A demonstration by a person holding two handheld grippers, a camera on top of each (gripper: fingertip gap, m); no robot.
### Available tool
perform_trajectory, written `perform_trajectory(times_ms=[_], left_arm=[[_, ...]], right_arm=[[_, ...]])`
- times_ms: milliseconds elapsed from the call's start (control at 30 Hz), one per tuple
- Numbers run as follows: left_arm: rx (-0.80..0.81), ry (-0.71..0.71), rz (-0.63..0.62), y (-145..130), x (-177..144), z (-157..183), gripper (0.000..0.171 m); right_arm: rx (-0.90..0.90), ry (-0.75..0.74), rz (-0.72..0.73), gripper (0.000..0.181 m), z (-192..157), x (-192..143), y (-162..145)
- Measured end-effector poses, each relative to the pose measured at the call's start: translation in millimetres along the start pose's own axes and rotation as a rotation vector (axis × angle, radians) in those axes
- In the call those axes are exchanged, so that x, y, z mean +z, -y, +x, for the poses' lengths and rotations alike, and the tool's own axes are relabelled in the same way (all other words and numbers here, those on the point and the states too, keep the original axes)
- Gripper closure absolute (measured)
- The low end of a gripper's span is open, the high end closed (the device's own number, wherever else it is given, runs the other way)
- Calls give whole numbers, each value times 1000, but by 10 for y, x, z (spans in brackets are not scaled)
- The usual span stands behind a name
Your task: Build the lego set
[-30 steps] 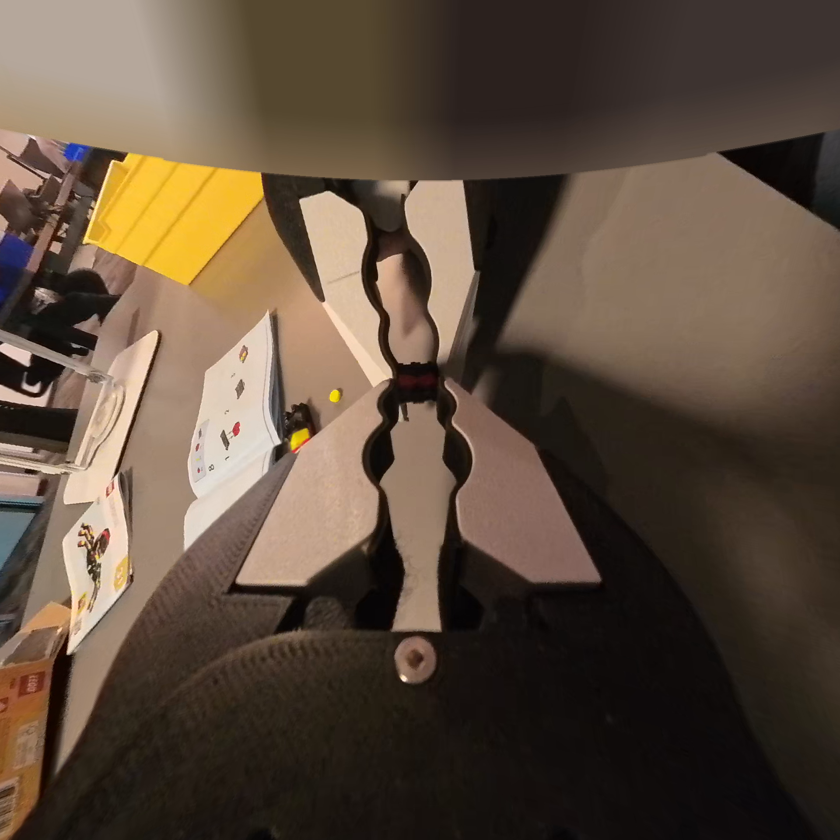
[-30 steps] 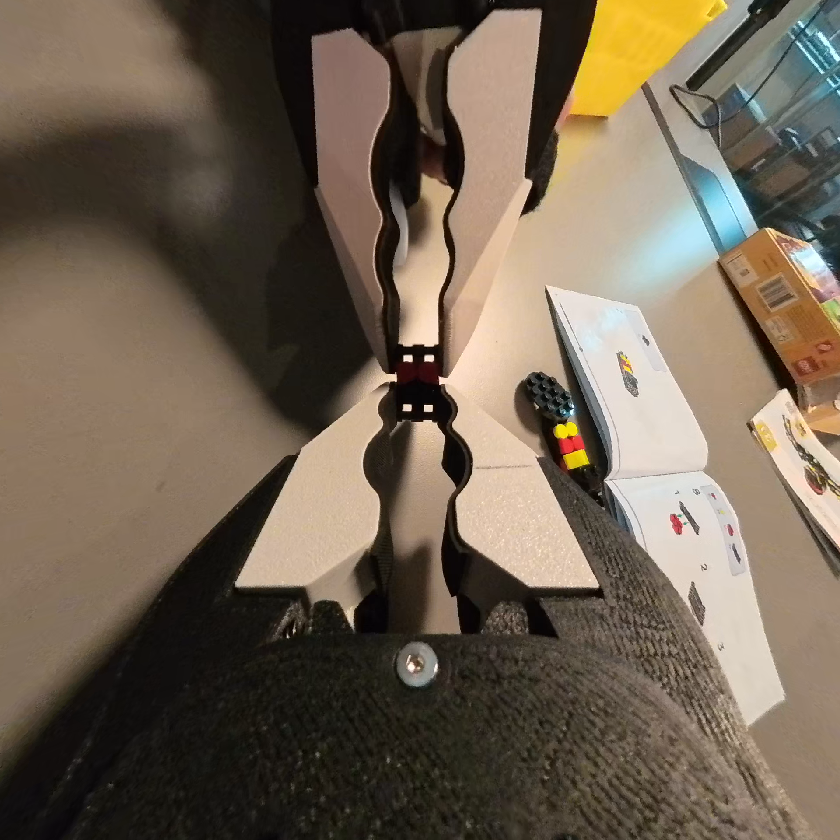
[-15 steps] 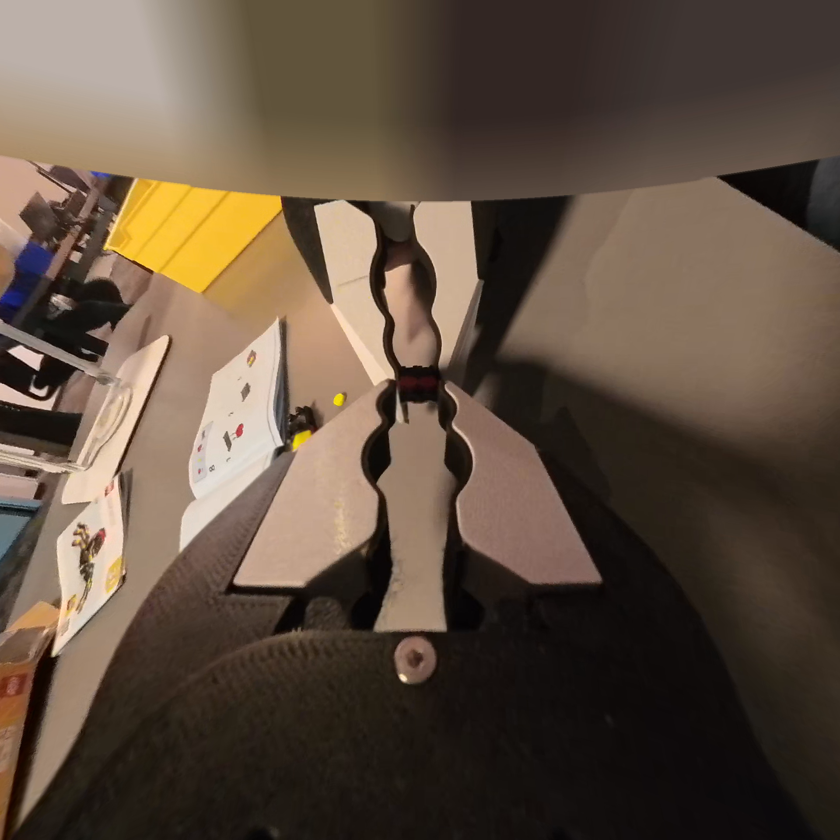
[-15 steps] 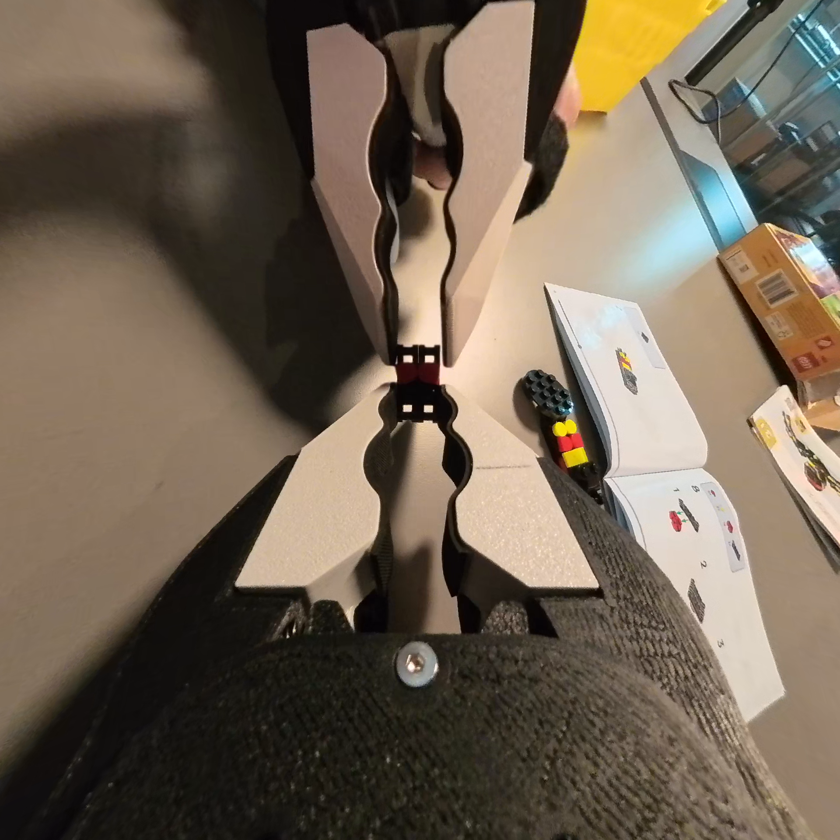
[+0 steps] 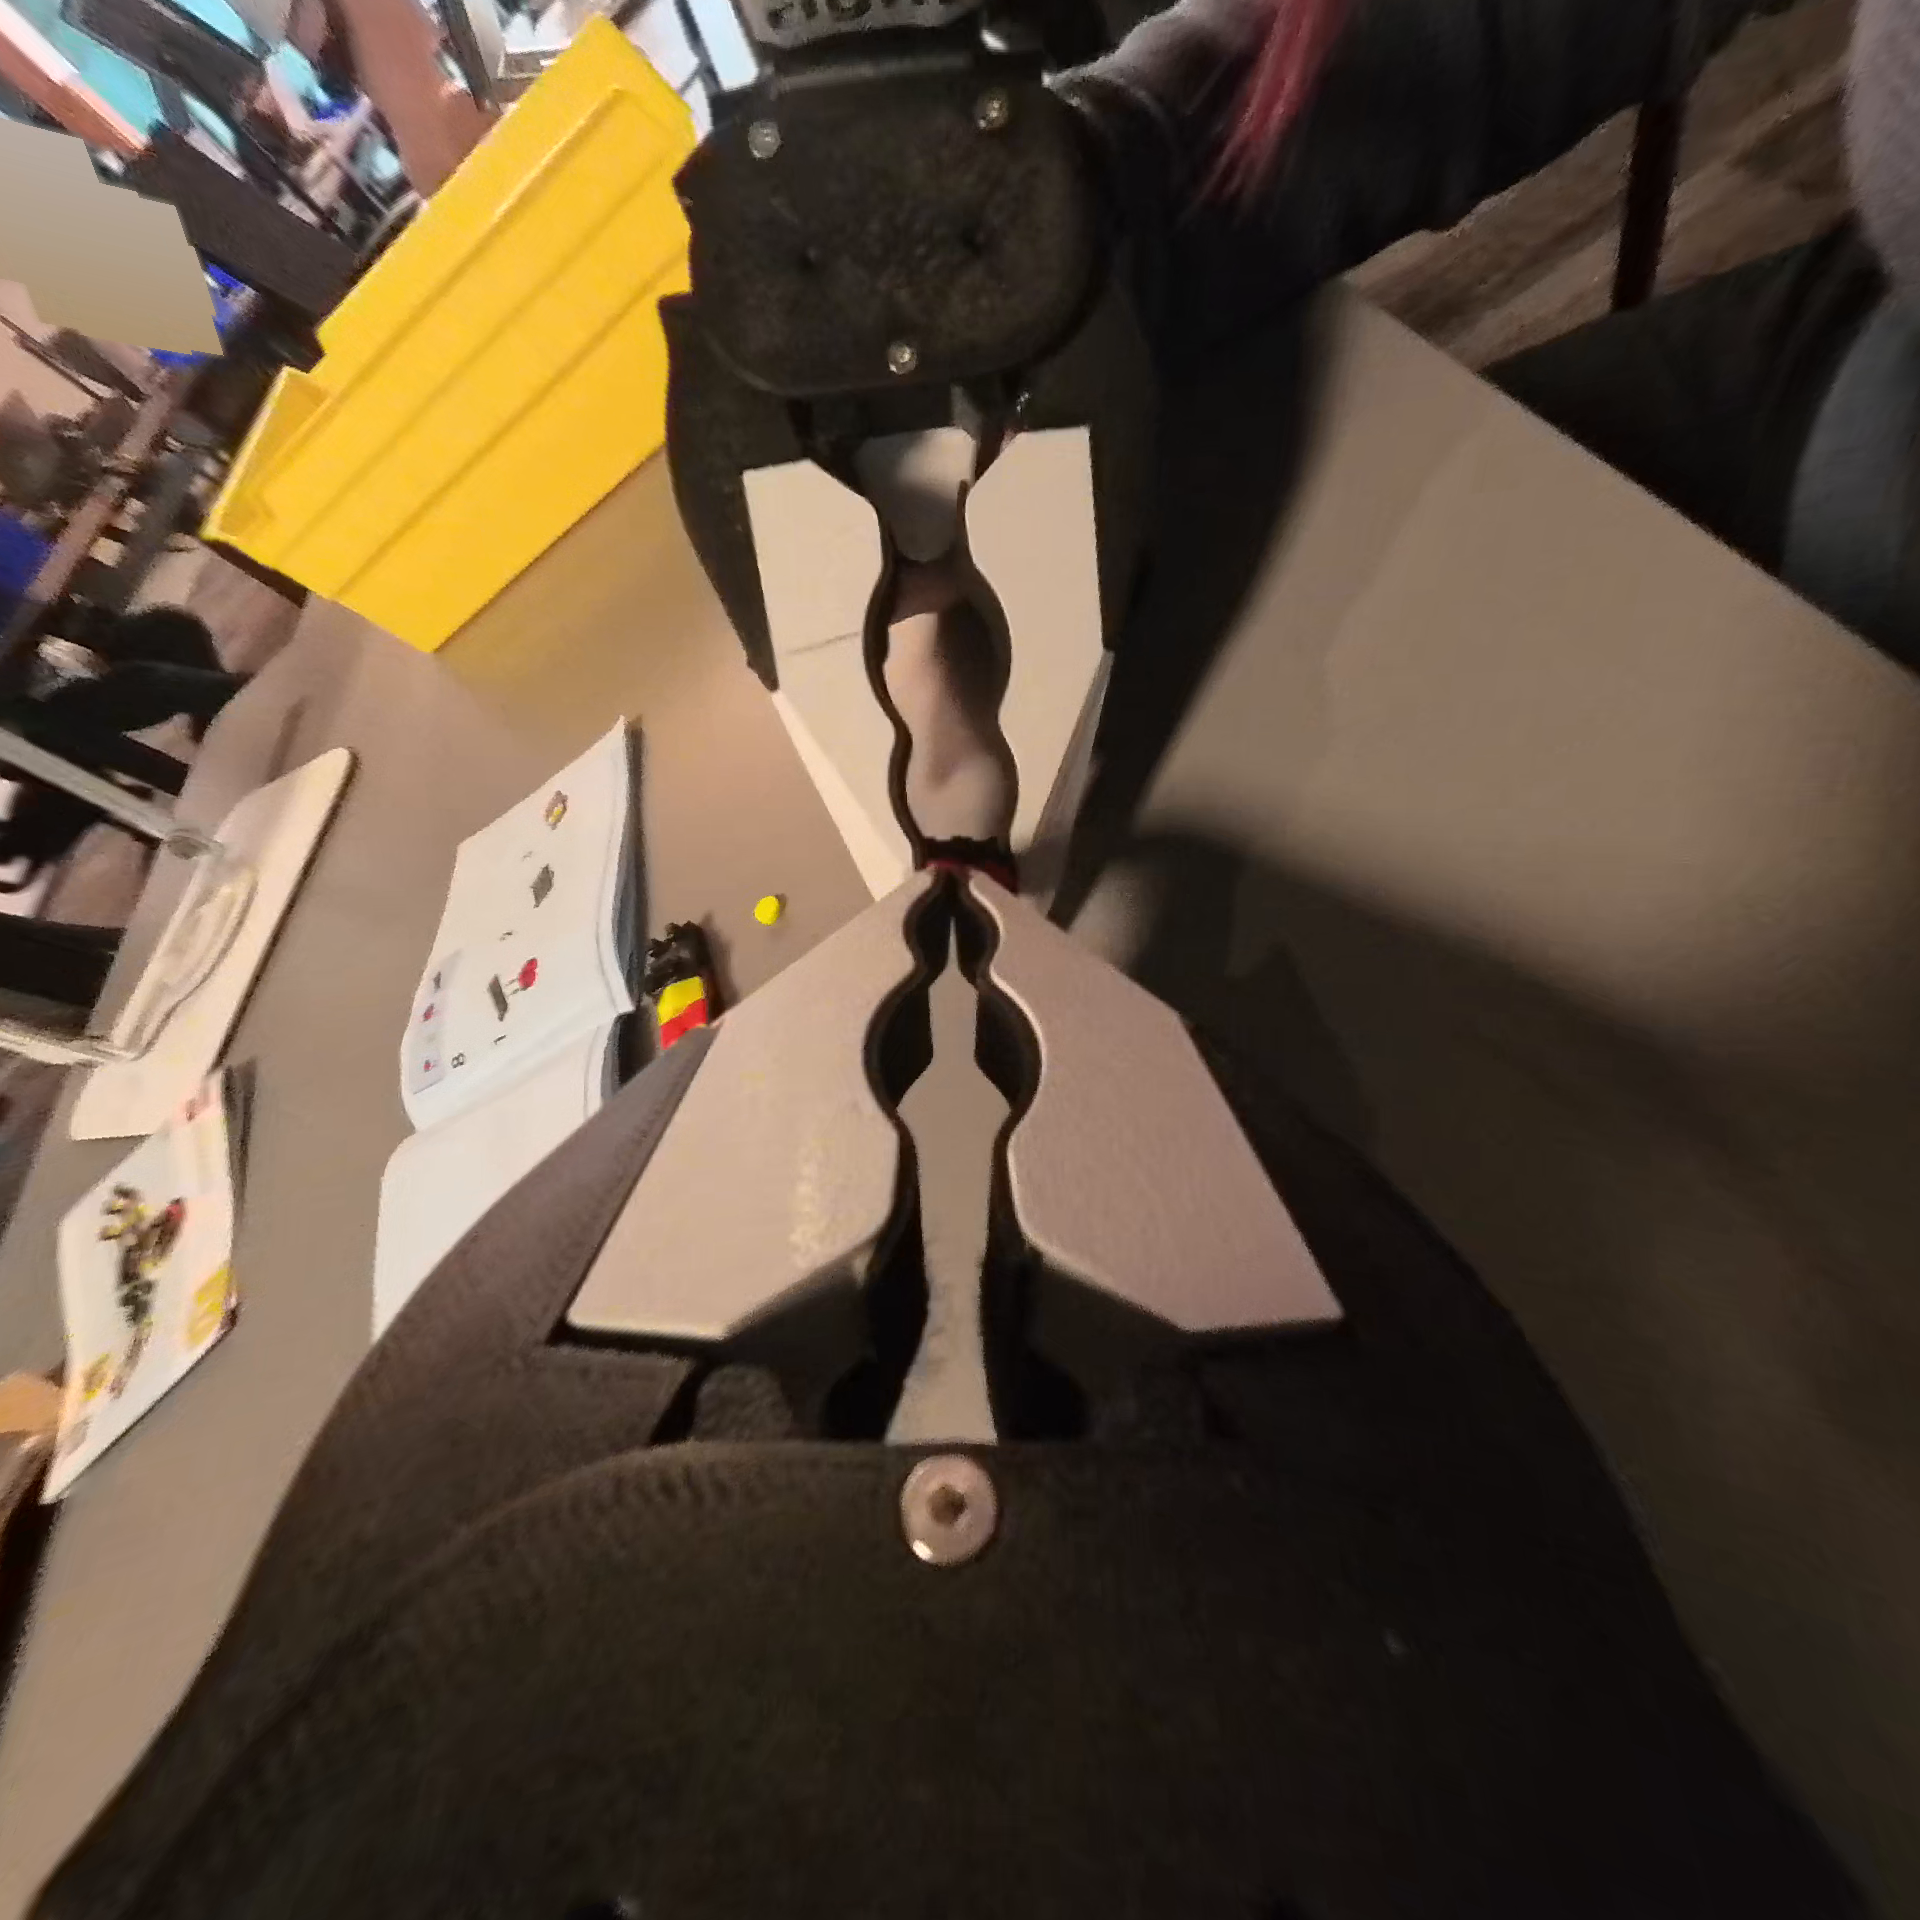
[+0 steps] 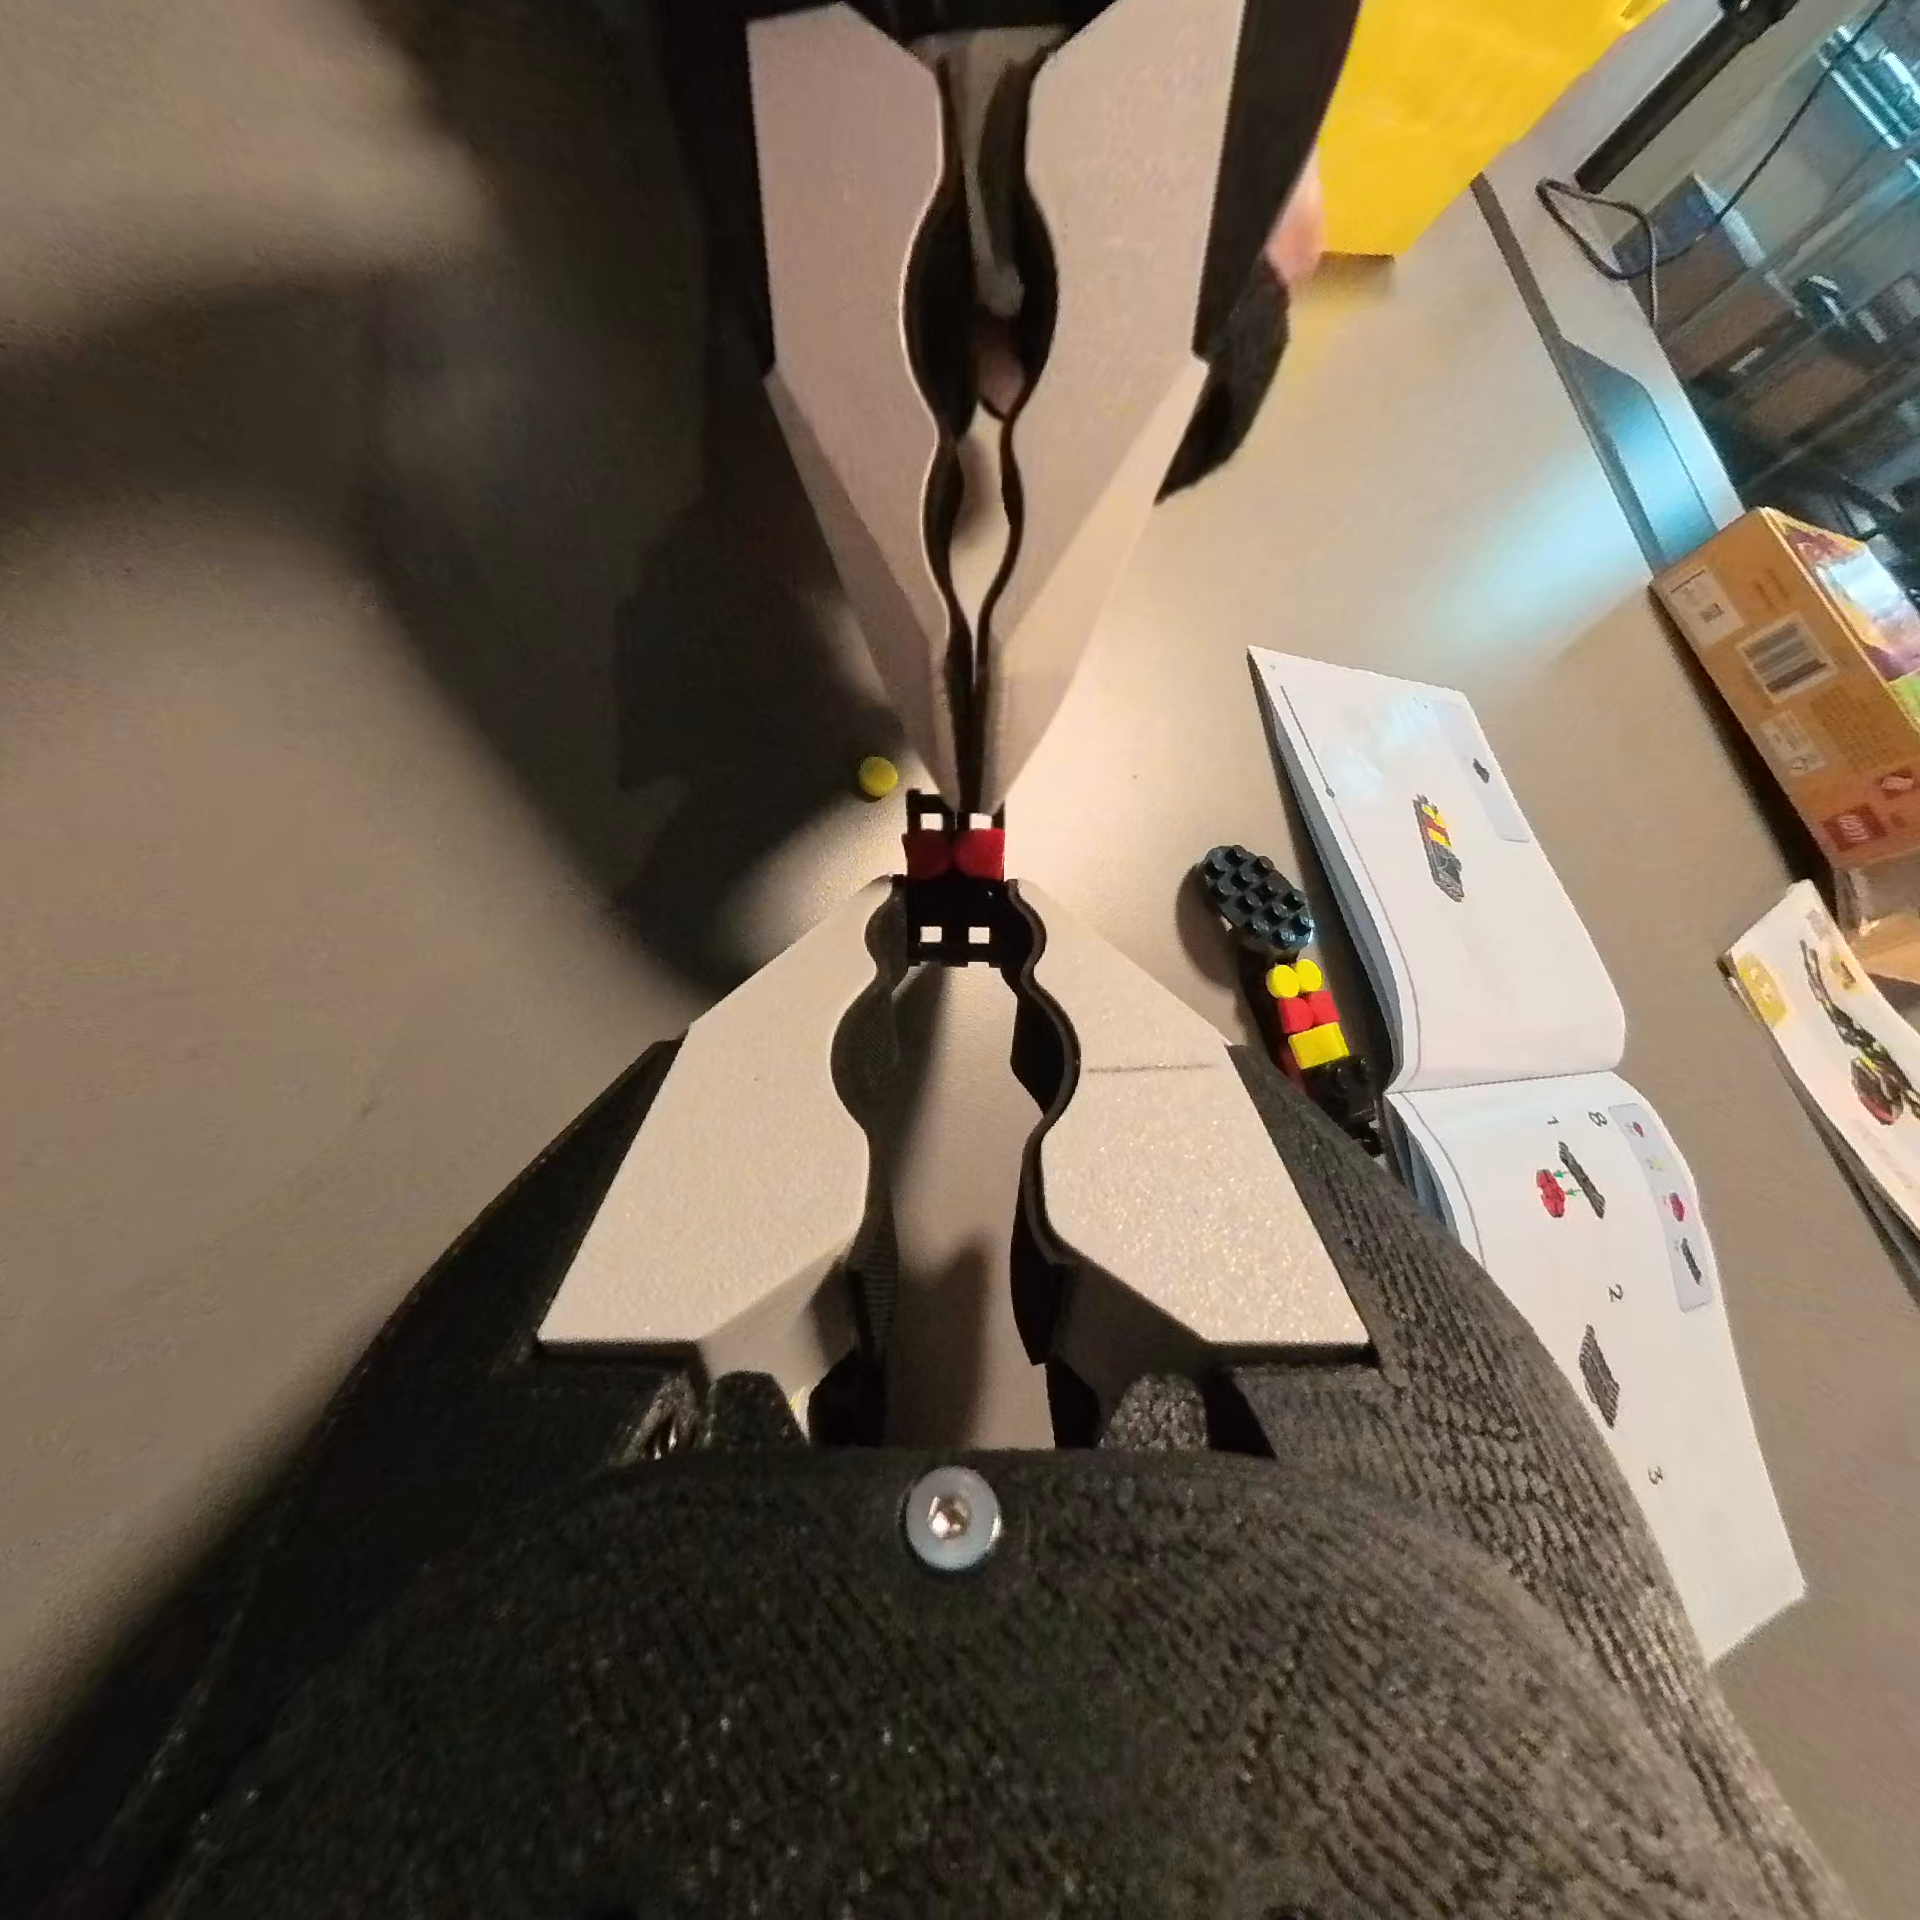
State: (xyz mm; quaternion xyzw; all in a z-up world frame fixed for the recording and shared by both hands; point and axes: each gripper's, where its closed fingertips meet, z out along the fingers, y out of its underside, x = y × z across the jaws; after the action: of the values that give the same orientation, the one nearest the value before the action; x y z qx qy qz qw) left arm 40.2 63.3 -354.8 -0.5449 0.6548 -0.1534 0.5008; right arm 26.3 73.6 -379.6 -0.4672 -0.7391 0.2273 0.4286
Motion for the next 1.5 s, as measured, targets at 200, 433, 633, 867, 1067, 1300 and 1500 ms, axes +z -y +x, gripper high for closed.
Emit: perform_trajectory(times_ms=[200, 433, 633, 867, 1067, 1300, 1500], left_arm=[[5, 15, -20, -30, 46, 8, 141], [19, 23, -19, -23, 51, 14, 156], [10, 8, -30, -23, 46, 15, 156], [-21, -16, -41, -31, 41, 14, 156], [-21, -15, -44, -35, 35, 14, 156], [-13, -10, -44, -37, 28, 17, 156], [0, -23, -53, -53, 12, 44, 156]], right_arm=[[1, 3, 0, 166, -2, 2, -1], [8, 7, -2, 166, -1, 4, -3], [9, 10, -2, 166, -3, 6, -5], [13, 13, -4, 166, -2, 8, -7], [15, 13, -5, 166, -1, 9, -8], [15, 14, -5, 166, 0, 10, -7], [6, 17, -3, 166, -12, 12, -3]])
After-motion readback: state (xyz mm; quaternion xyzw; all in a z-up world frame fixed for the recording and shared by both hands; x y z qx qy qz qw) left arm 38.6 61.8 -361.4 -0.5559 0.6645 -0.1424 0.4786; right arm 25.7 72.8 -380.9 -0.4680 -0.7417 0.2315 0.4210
